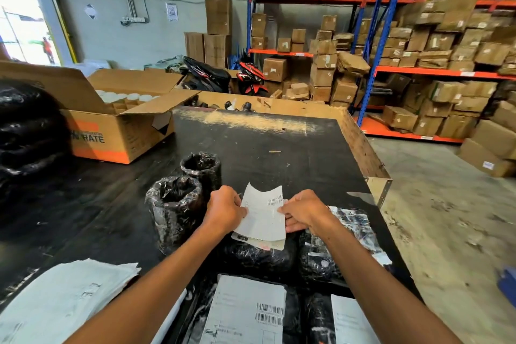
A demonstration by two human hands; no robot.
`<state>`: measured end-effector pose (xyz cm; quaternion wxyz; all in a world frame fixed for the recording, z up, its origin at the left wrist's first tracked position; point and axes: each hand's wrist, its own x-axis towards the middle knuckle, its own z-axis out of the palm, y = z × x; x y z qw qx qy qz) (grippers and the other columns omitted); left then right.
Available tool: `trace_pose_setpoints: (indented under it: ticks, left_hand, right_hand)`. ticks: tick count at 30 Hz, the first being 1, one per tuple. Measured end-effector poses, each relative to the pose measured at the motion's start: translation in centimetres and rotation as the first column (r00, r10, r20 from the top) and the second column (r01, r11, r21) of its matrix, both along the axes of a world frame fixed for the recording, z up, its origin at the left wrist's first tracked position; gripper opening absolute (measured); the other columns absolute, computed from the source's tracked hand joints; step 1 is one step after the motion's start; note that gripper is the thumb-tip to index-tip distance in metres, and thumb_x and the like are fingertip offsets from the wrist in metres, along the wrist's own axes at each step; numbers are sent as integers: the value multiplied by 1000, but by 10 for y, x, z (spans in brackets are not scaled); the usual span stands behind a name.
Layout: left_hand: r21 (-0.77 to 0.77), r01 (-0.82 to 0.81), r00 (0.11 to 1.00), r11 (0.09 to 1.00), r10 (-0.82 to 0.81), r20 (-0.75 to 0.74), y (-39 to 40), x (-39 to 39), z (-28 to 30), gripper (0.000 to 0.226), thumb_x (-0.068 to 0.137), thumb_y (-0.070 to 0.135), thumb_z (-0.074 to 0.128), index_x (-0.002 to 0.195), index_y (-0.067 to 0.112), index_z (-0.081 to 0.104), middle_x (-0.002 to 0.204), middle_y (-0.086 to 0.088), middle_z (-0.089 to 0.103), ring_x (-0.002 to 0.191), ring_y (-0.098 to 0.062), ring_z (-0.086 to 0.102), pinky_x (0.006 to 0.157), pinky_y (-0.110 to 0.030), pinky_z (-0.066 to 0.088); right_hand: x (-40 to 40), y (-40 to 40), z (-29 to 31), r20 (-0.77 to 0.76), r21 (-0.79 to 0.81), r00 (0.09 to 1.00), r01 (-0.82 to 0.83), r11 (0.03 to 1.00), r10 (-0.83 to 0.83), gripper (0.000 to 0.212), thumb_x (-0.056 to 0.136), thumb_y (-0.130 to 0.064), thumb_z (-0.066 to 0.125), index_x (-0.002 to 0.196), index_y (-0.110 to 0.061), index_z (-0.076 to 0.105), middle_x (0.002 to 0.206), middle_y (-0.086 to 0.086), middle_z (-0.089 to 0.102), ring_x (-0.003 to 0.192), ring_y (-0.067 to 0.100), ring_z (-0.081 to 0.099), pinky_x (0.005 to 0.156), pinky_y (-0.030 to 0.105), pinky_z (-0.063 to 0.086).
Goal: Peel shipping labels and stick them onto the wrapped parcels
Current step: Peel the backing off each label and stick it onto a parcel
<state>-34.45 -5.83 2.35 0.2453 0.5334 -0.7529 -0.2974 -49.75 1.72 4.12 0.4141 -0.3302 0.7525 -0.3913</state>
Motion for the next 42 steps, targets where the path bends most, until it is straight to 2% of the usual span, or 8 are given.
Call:
trace_pose_setpoints:
  ticks: [7,10,15,26,31,34,38,42]
  left_hand:
    - [8,2,999,1000,-3,51,2,-2,-9,17,80,12,74,71,8,60,92,-14,68,85,-27,66,62,-27,44]
    - [-16,-1,998,1000,2,60,4,-2,-8,13,81,13,73,77,8,62,92,-12,66,85,-26,65,64,-28,46]
    - [-70,14,994,997,-6,106,10,0,-7,12,83,13,69,84,4,61,94,-11,63,86,-28,62,69,-32,50]
    - [-35,-6,999,999,4,-46,13,8,-6,20,81,10,73,69,10,57,72,-4,57,69,-20,55,60,-27,42]
    - [-6,-13,1000,1000,13,-7,16,10,-8,19,79,14,74,74,9,57,85,-11,64,72,-21,56,61,-28,44]
    - [-17,14,998,1000,-12,61,20,11,-4,21,82,16,72,79,8,53,90,-9,59,76,-23,54,63,-31,44]
    - [-141,120,938,983,-66,341,35,4,8,32,87,25,66,107,4,53,103,-11,61,98,-32,61,70,-35,46]
    - [-210,151,847,966,-17,531,40,1,11,47,89,36,62,123,6,47,119,-13,61,111,-34,60,80,-37,48]
  right_hand:
    - [-3,-4,-1,-29,44,999,-17,999,18,31,84,5,64,113,13,55,109,27,67,81,33,73,55,34,61]
    - [-1,-5,0,-94,107,994,-50,993,60,29,84,2,66,108,13,55,94,27,71,73,35,73,66,41,62]
    - [2,-1,3,-225,135,970,-68,989,97,15,87,-5,66,90,9,61,65,16,66,50,20,66,56,30,61]
    - [0,8,-4,-333,-19,942,-49,999,40,10,88,-4,63,90,6,64,64,15,67,47,18,63,52,25,58]
    - [2,11,-10,-404,4,913,-66,998,62,13,89,-9,63,91,3,66,60,8,65,38,10,58,39,16,47]
    - [2,10,-12,-423,32,902,-83,996,89,19,90,-9,63,89,9,67,65,13,67,42,15,58,48,26,56]
    - [7,18,0,-692,104,701,-139,985,172,18,87,-16,65,78,-4,56,79,14,68,60,26,60,55,35,51]
    - [8,21,6,-854,169,430,-304,938,293,25,91,-22,59,112,-8,57,113,11,60,104,33,57,77,37,45]
